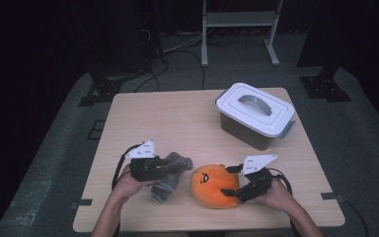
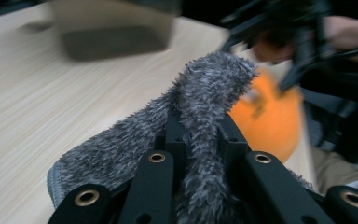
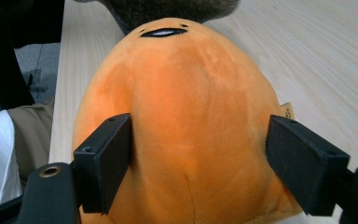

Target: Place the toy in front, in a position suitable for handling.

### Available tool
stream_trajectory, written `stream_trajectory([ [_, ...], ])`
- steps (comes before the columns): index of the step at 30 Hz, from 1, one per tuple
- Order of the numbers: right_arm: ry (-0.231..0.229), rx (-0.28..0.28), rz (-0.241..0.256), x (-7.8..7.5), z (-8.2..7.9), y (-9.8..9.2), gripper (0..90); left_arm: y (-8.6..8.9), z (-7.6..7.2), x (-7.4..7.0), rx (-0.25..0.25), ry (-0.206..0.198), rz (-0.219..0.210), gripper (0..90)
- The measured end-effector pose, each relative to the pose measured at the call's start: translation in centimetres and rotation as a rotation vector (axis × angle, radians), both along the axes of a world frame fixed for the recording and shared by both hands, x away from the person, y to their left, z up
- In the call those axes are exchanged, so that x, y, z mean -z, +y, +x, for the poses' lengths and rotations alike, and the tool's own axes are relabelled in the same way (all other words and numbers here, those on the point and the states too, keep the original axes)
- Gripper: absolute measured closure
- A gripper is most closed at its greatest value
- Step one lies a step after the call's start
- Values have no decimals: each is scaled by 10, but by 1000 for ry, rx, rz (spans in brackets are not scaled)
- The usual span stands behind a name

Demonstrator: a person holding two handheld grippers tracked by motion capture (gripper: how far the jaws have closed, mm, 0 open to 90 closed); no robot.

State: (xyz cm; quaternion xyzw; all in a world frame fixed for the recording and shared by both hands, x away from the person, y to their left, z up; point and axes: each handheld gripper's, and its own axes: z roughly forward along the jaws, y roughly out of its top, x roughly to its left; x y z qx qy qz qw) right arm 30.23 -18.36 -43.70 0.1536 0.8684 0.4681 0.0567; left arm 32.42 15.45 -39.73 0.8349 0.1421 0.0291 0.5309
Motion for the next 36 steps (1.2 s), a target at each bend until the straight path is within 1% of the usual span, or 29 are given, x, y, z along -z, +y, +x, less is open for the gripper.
stream_trajectory([
  [1, -3, -2, -4, 0, 1, 2, 220, -10, -1, -3, 26, -9, 4, 786],
  [2, -3, -6, -4, 0, 1, 3, 218, -10, -1, -3, 26, -9, 4, 786],
  [3, -3, -6, -6, -1, 2, 5, 216, -31, -4, -7, 87, -16, 6, 786],
  [4, -6, -7, -7, -1, 3, 6, 216, -40, -6, -8, 112, -25, 20, 785],
  [5, -6, -7, -7, -1, 3, 6, 216, -40, -6, -8, 112, -25, 20, 785],
  [6, -7, -12, -12, -1, 3, 8, 214, -56, -8, -6, 149, -35, 70, 785],
  [7, -7, -13, -13, -1, 4, 8, 214, -56, -8, -6, 149, -35, 70, 785],
  [8, -7, -14, -15, -1, 4, 8, 214, -66, -8, 1, 168, -32, 123, 785],
  [9, -7, -14, -15, -1, 4, 8, 214, -66, -8, 1, 168, -32, 123, 784],
  [10, -7, -19, -31, 0, 5, 8, 215, -67, -8, 8, 170, -26, 130, 783],
  [13, -12, -23, -30, 1, 5, 7, 219, -60, -9, 11, 164, -26, 127, 783],
  [14, -14, -22, -31, 1, 4, 7, 223, -53, -9, 12, 158, -30, 128, 783],
  [15, -15, -21, -37, 1, 4, 8, 224, -45, -8, 14, 150, -17, 139, 781],
  [16, -14, -22, -36, 1, 4, 8, 224, -45, -8, 14, 150, -17, 139, 780],
  [17, -14, -22, -33, 1, 5, 7, 224, -34, -8, 16, 131, -16, 156, 780],
  [19, -13, -20, -28, 1, 5, 7, 224, -24, -6, 19, 107, -6, 174, 781],
  [21, -9, -20, -24, 2, 6, 7, 223, -21, -5, 22, 101, -1, 183, 781],
  [22, -8, -20, -19, 2, 6, 6, 223, -16, -4, 26, 94, 10, 187, 781],
  [24, -7, -20, -20, 2, 6, 6, 223, -14, -4, 27, 95, 16, 183, 781],
  [26, -7, -19, -26, 1, 7, 7, 223, -15, -5, 26, 93, 18, 172, 781],
  [28, -9, -16, -38, 0, 7, 8, 219, -19, -7, 23, 99, 0, 171, 781],
  [29, -14, -18, -51, -1, 7, 10, 213, -25, -10, 16, 112, -19, 149, 781],
  [30, -16, -20, -53, -1, 7, 10, 212, -25, -10, 16, 112, -19, 149, 781],
  [31, -19, -21, -53, -1, 7, 12, 212, -33, -13, 10, 143, -32, 110, 781],
  [32, -19, -21, -53, -1, 7, 12, 212, -33, -13, 10, 143, -32, 110, 781],
  [33, -34, -25, -56, -3, 6, 15, 205, -43, -16, 7, 167, -43, 100, 781],
  [34, -39, -23, -59, -3, 5, 17, 199, -43, -16, 7, 167, -43, 100, 781],
  [35, -44, -26, -63, -3, 5, 18, 195, -51, -17, 11, 174, -57, 150, 781],
  [36, -42, -23, -62, -3, 5, 18, 194, -51, -16, 14, 170, -52, 160, 782],
])
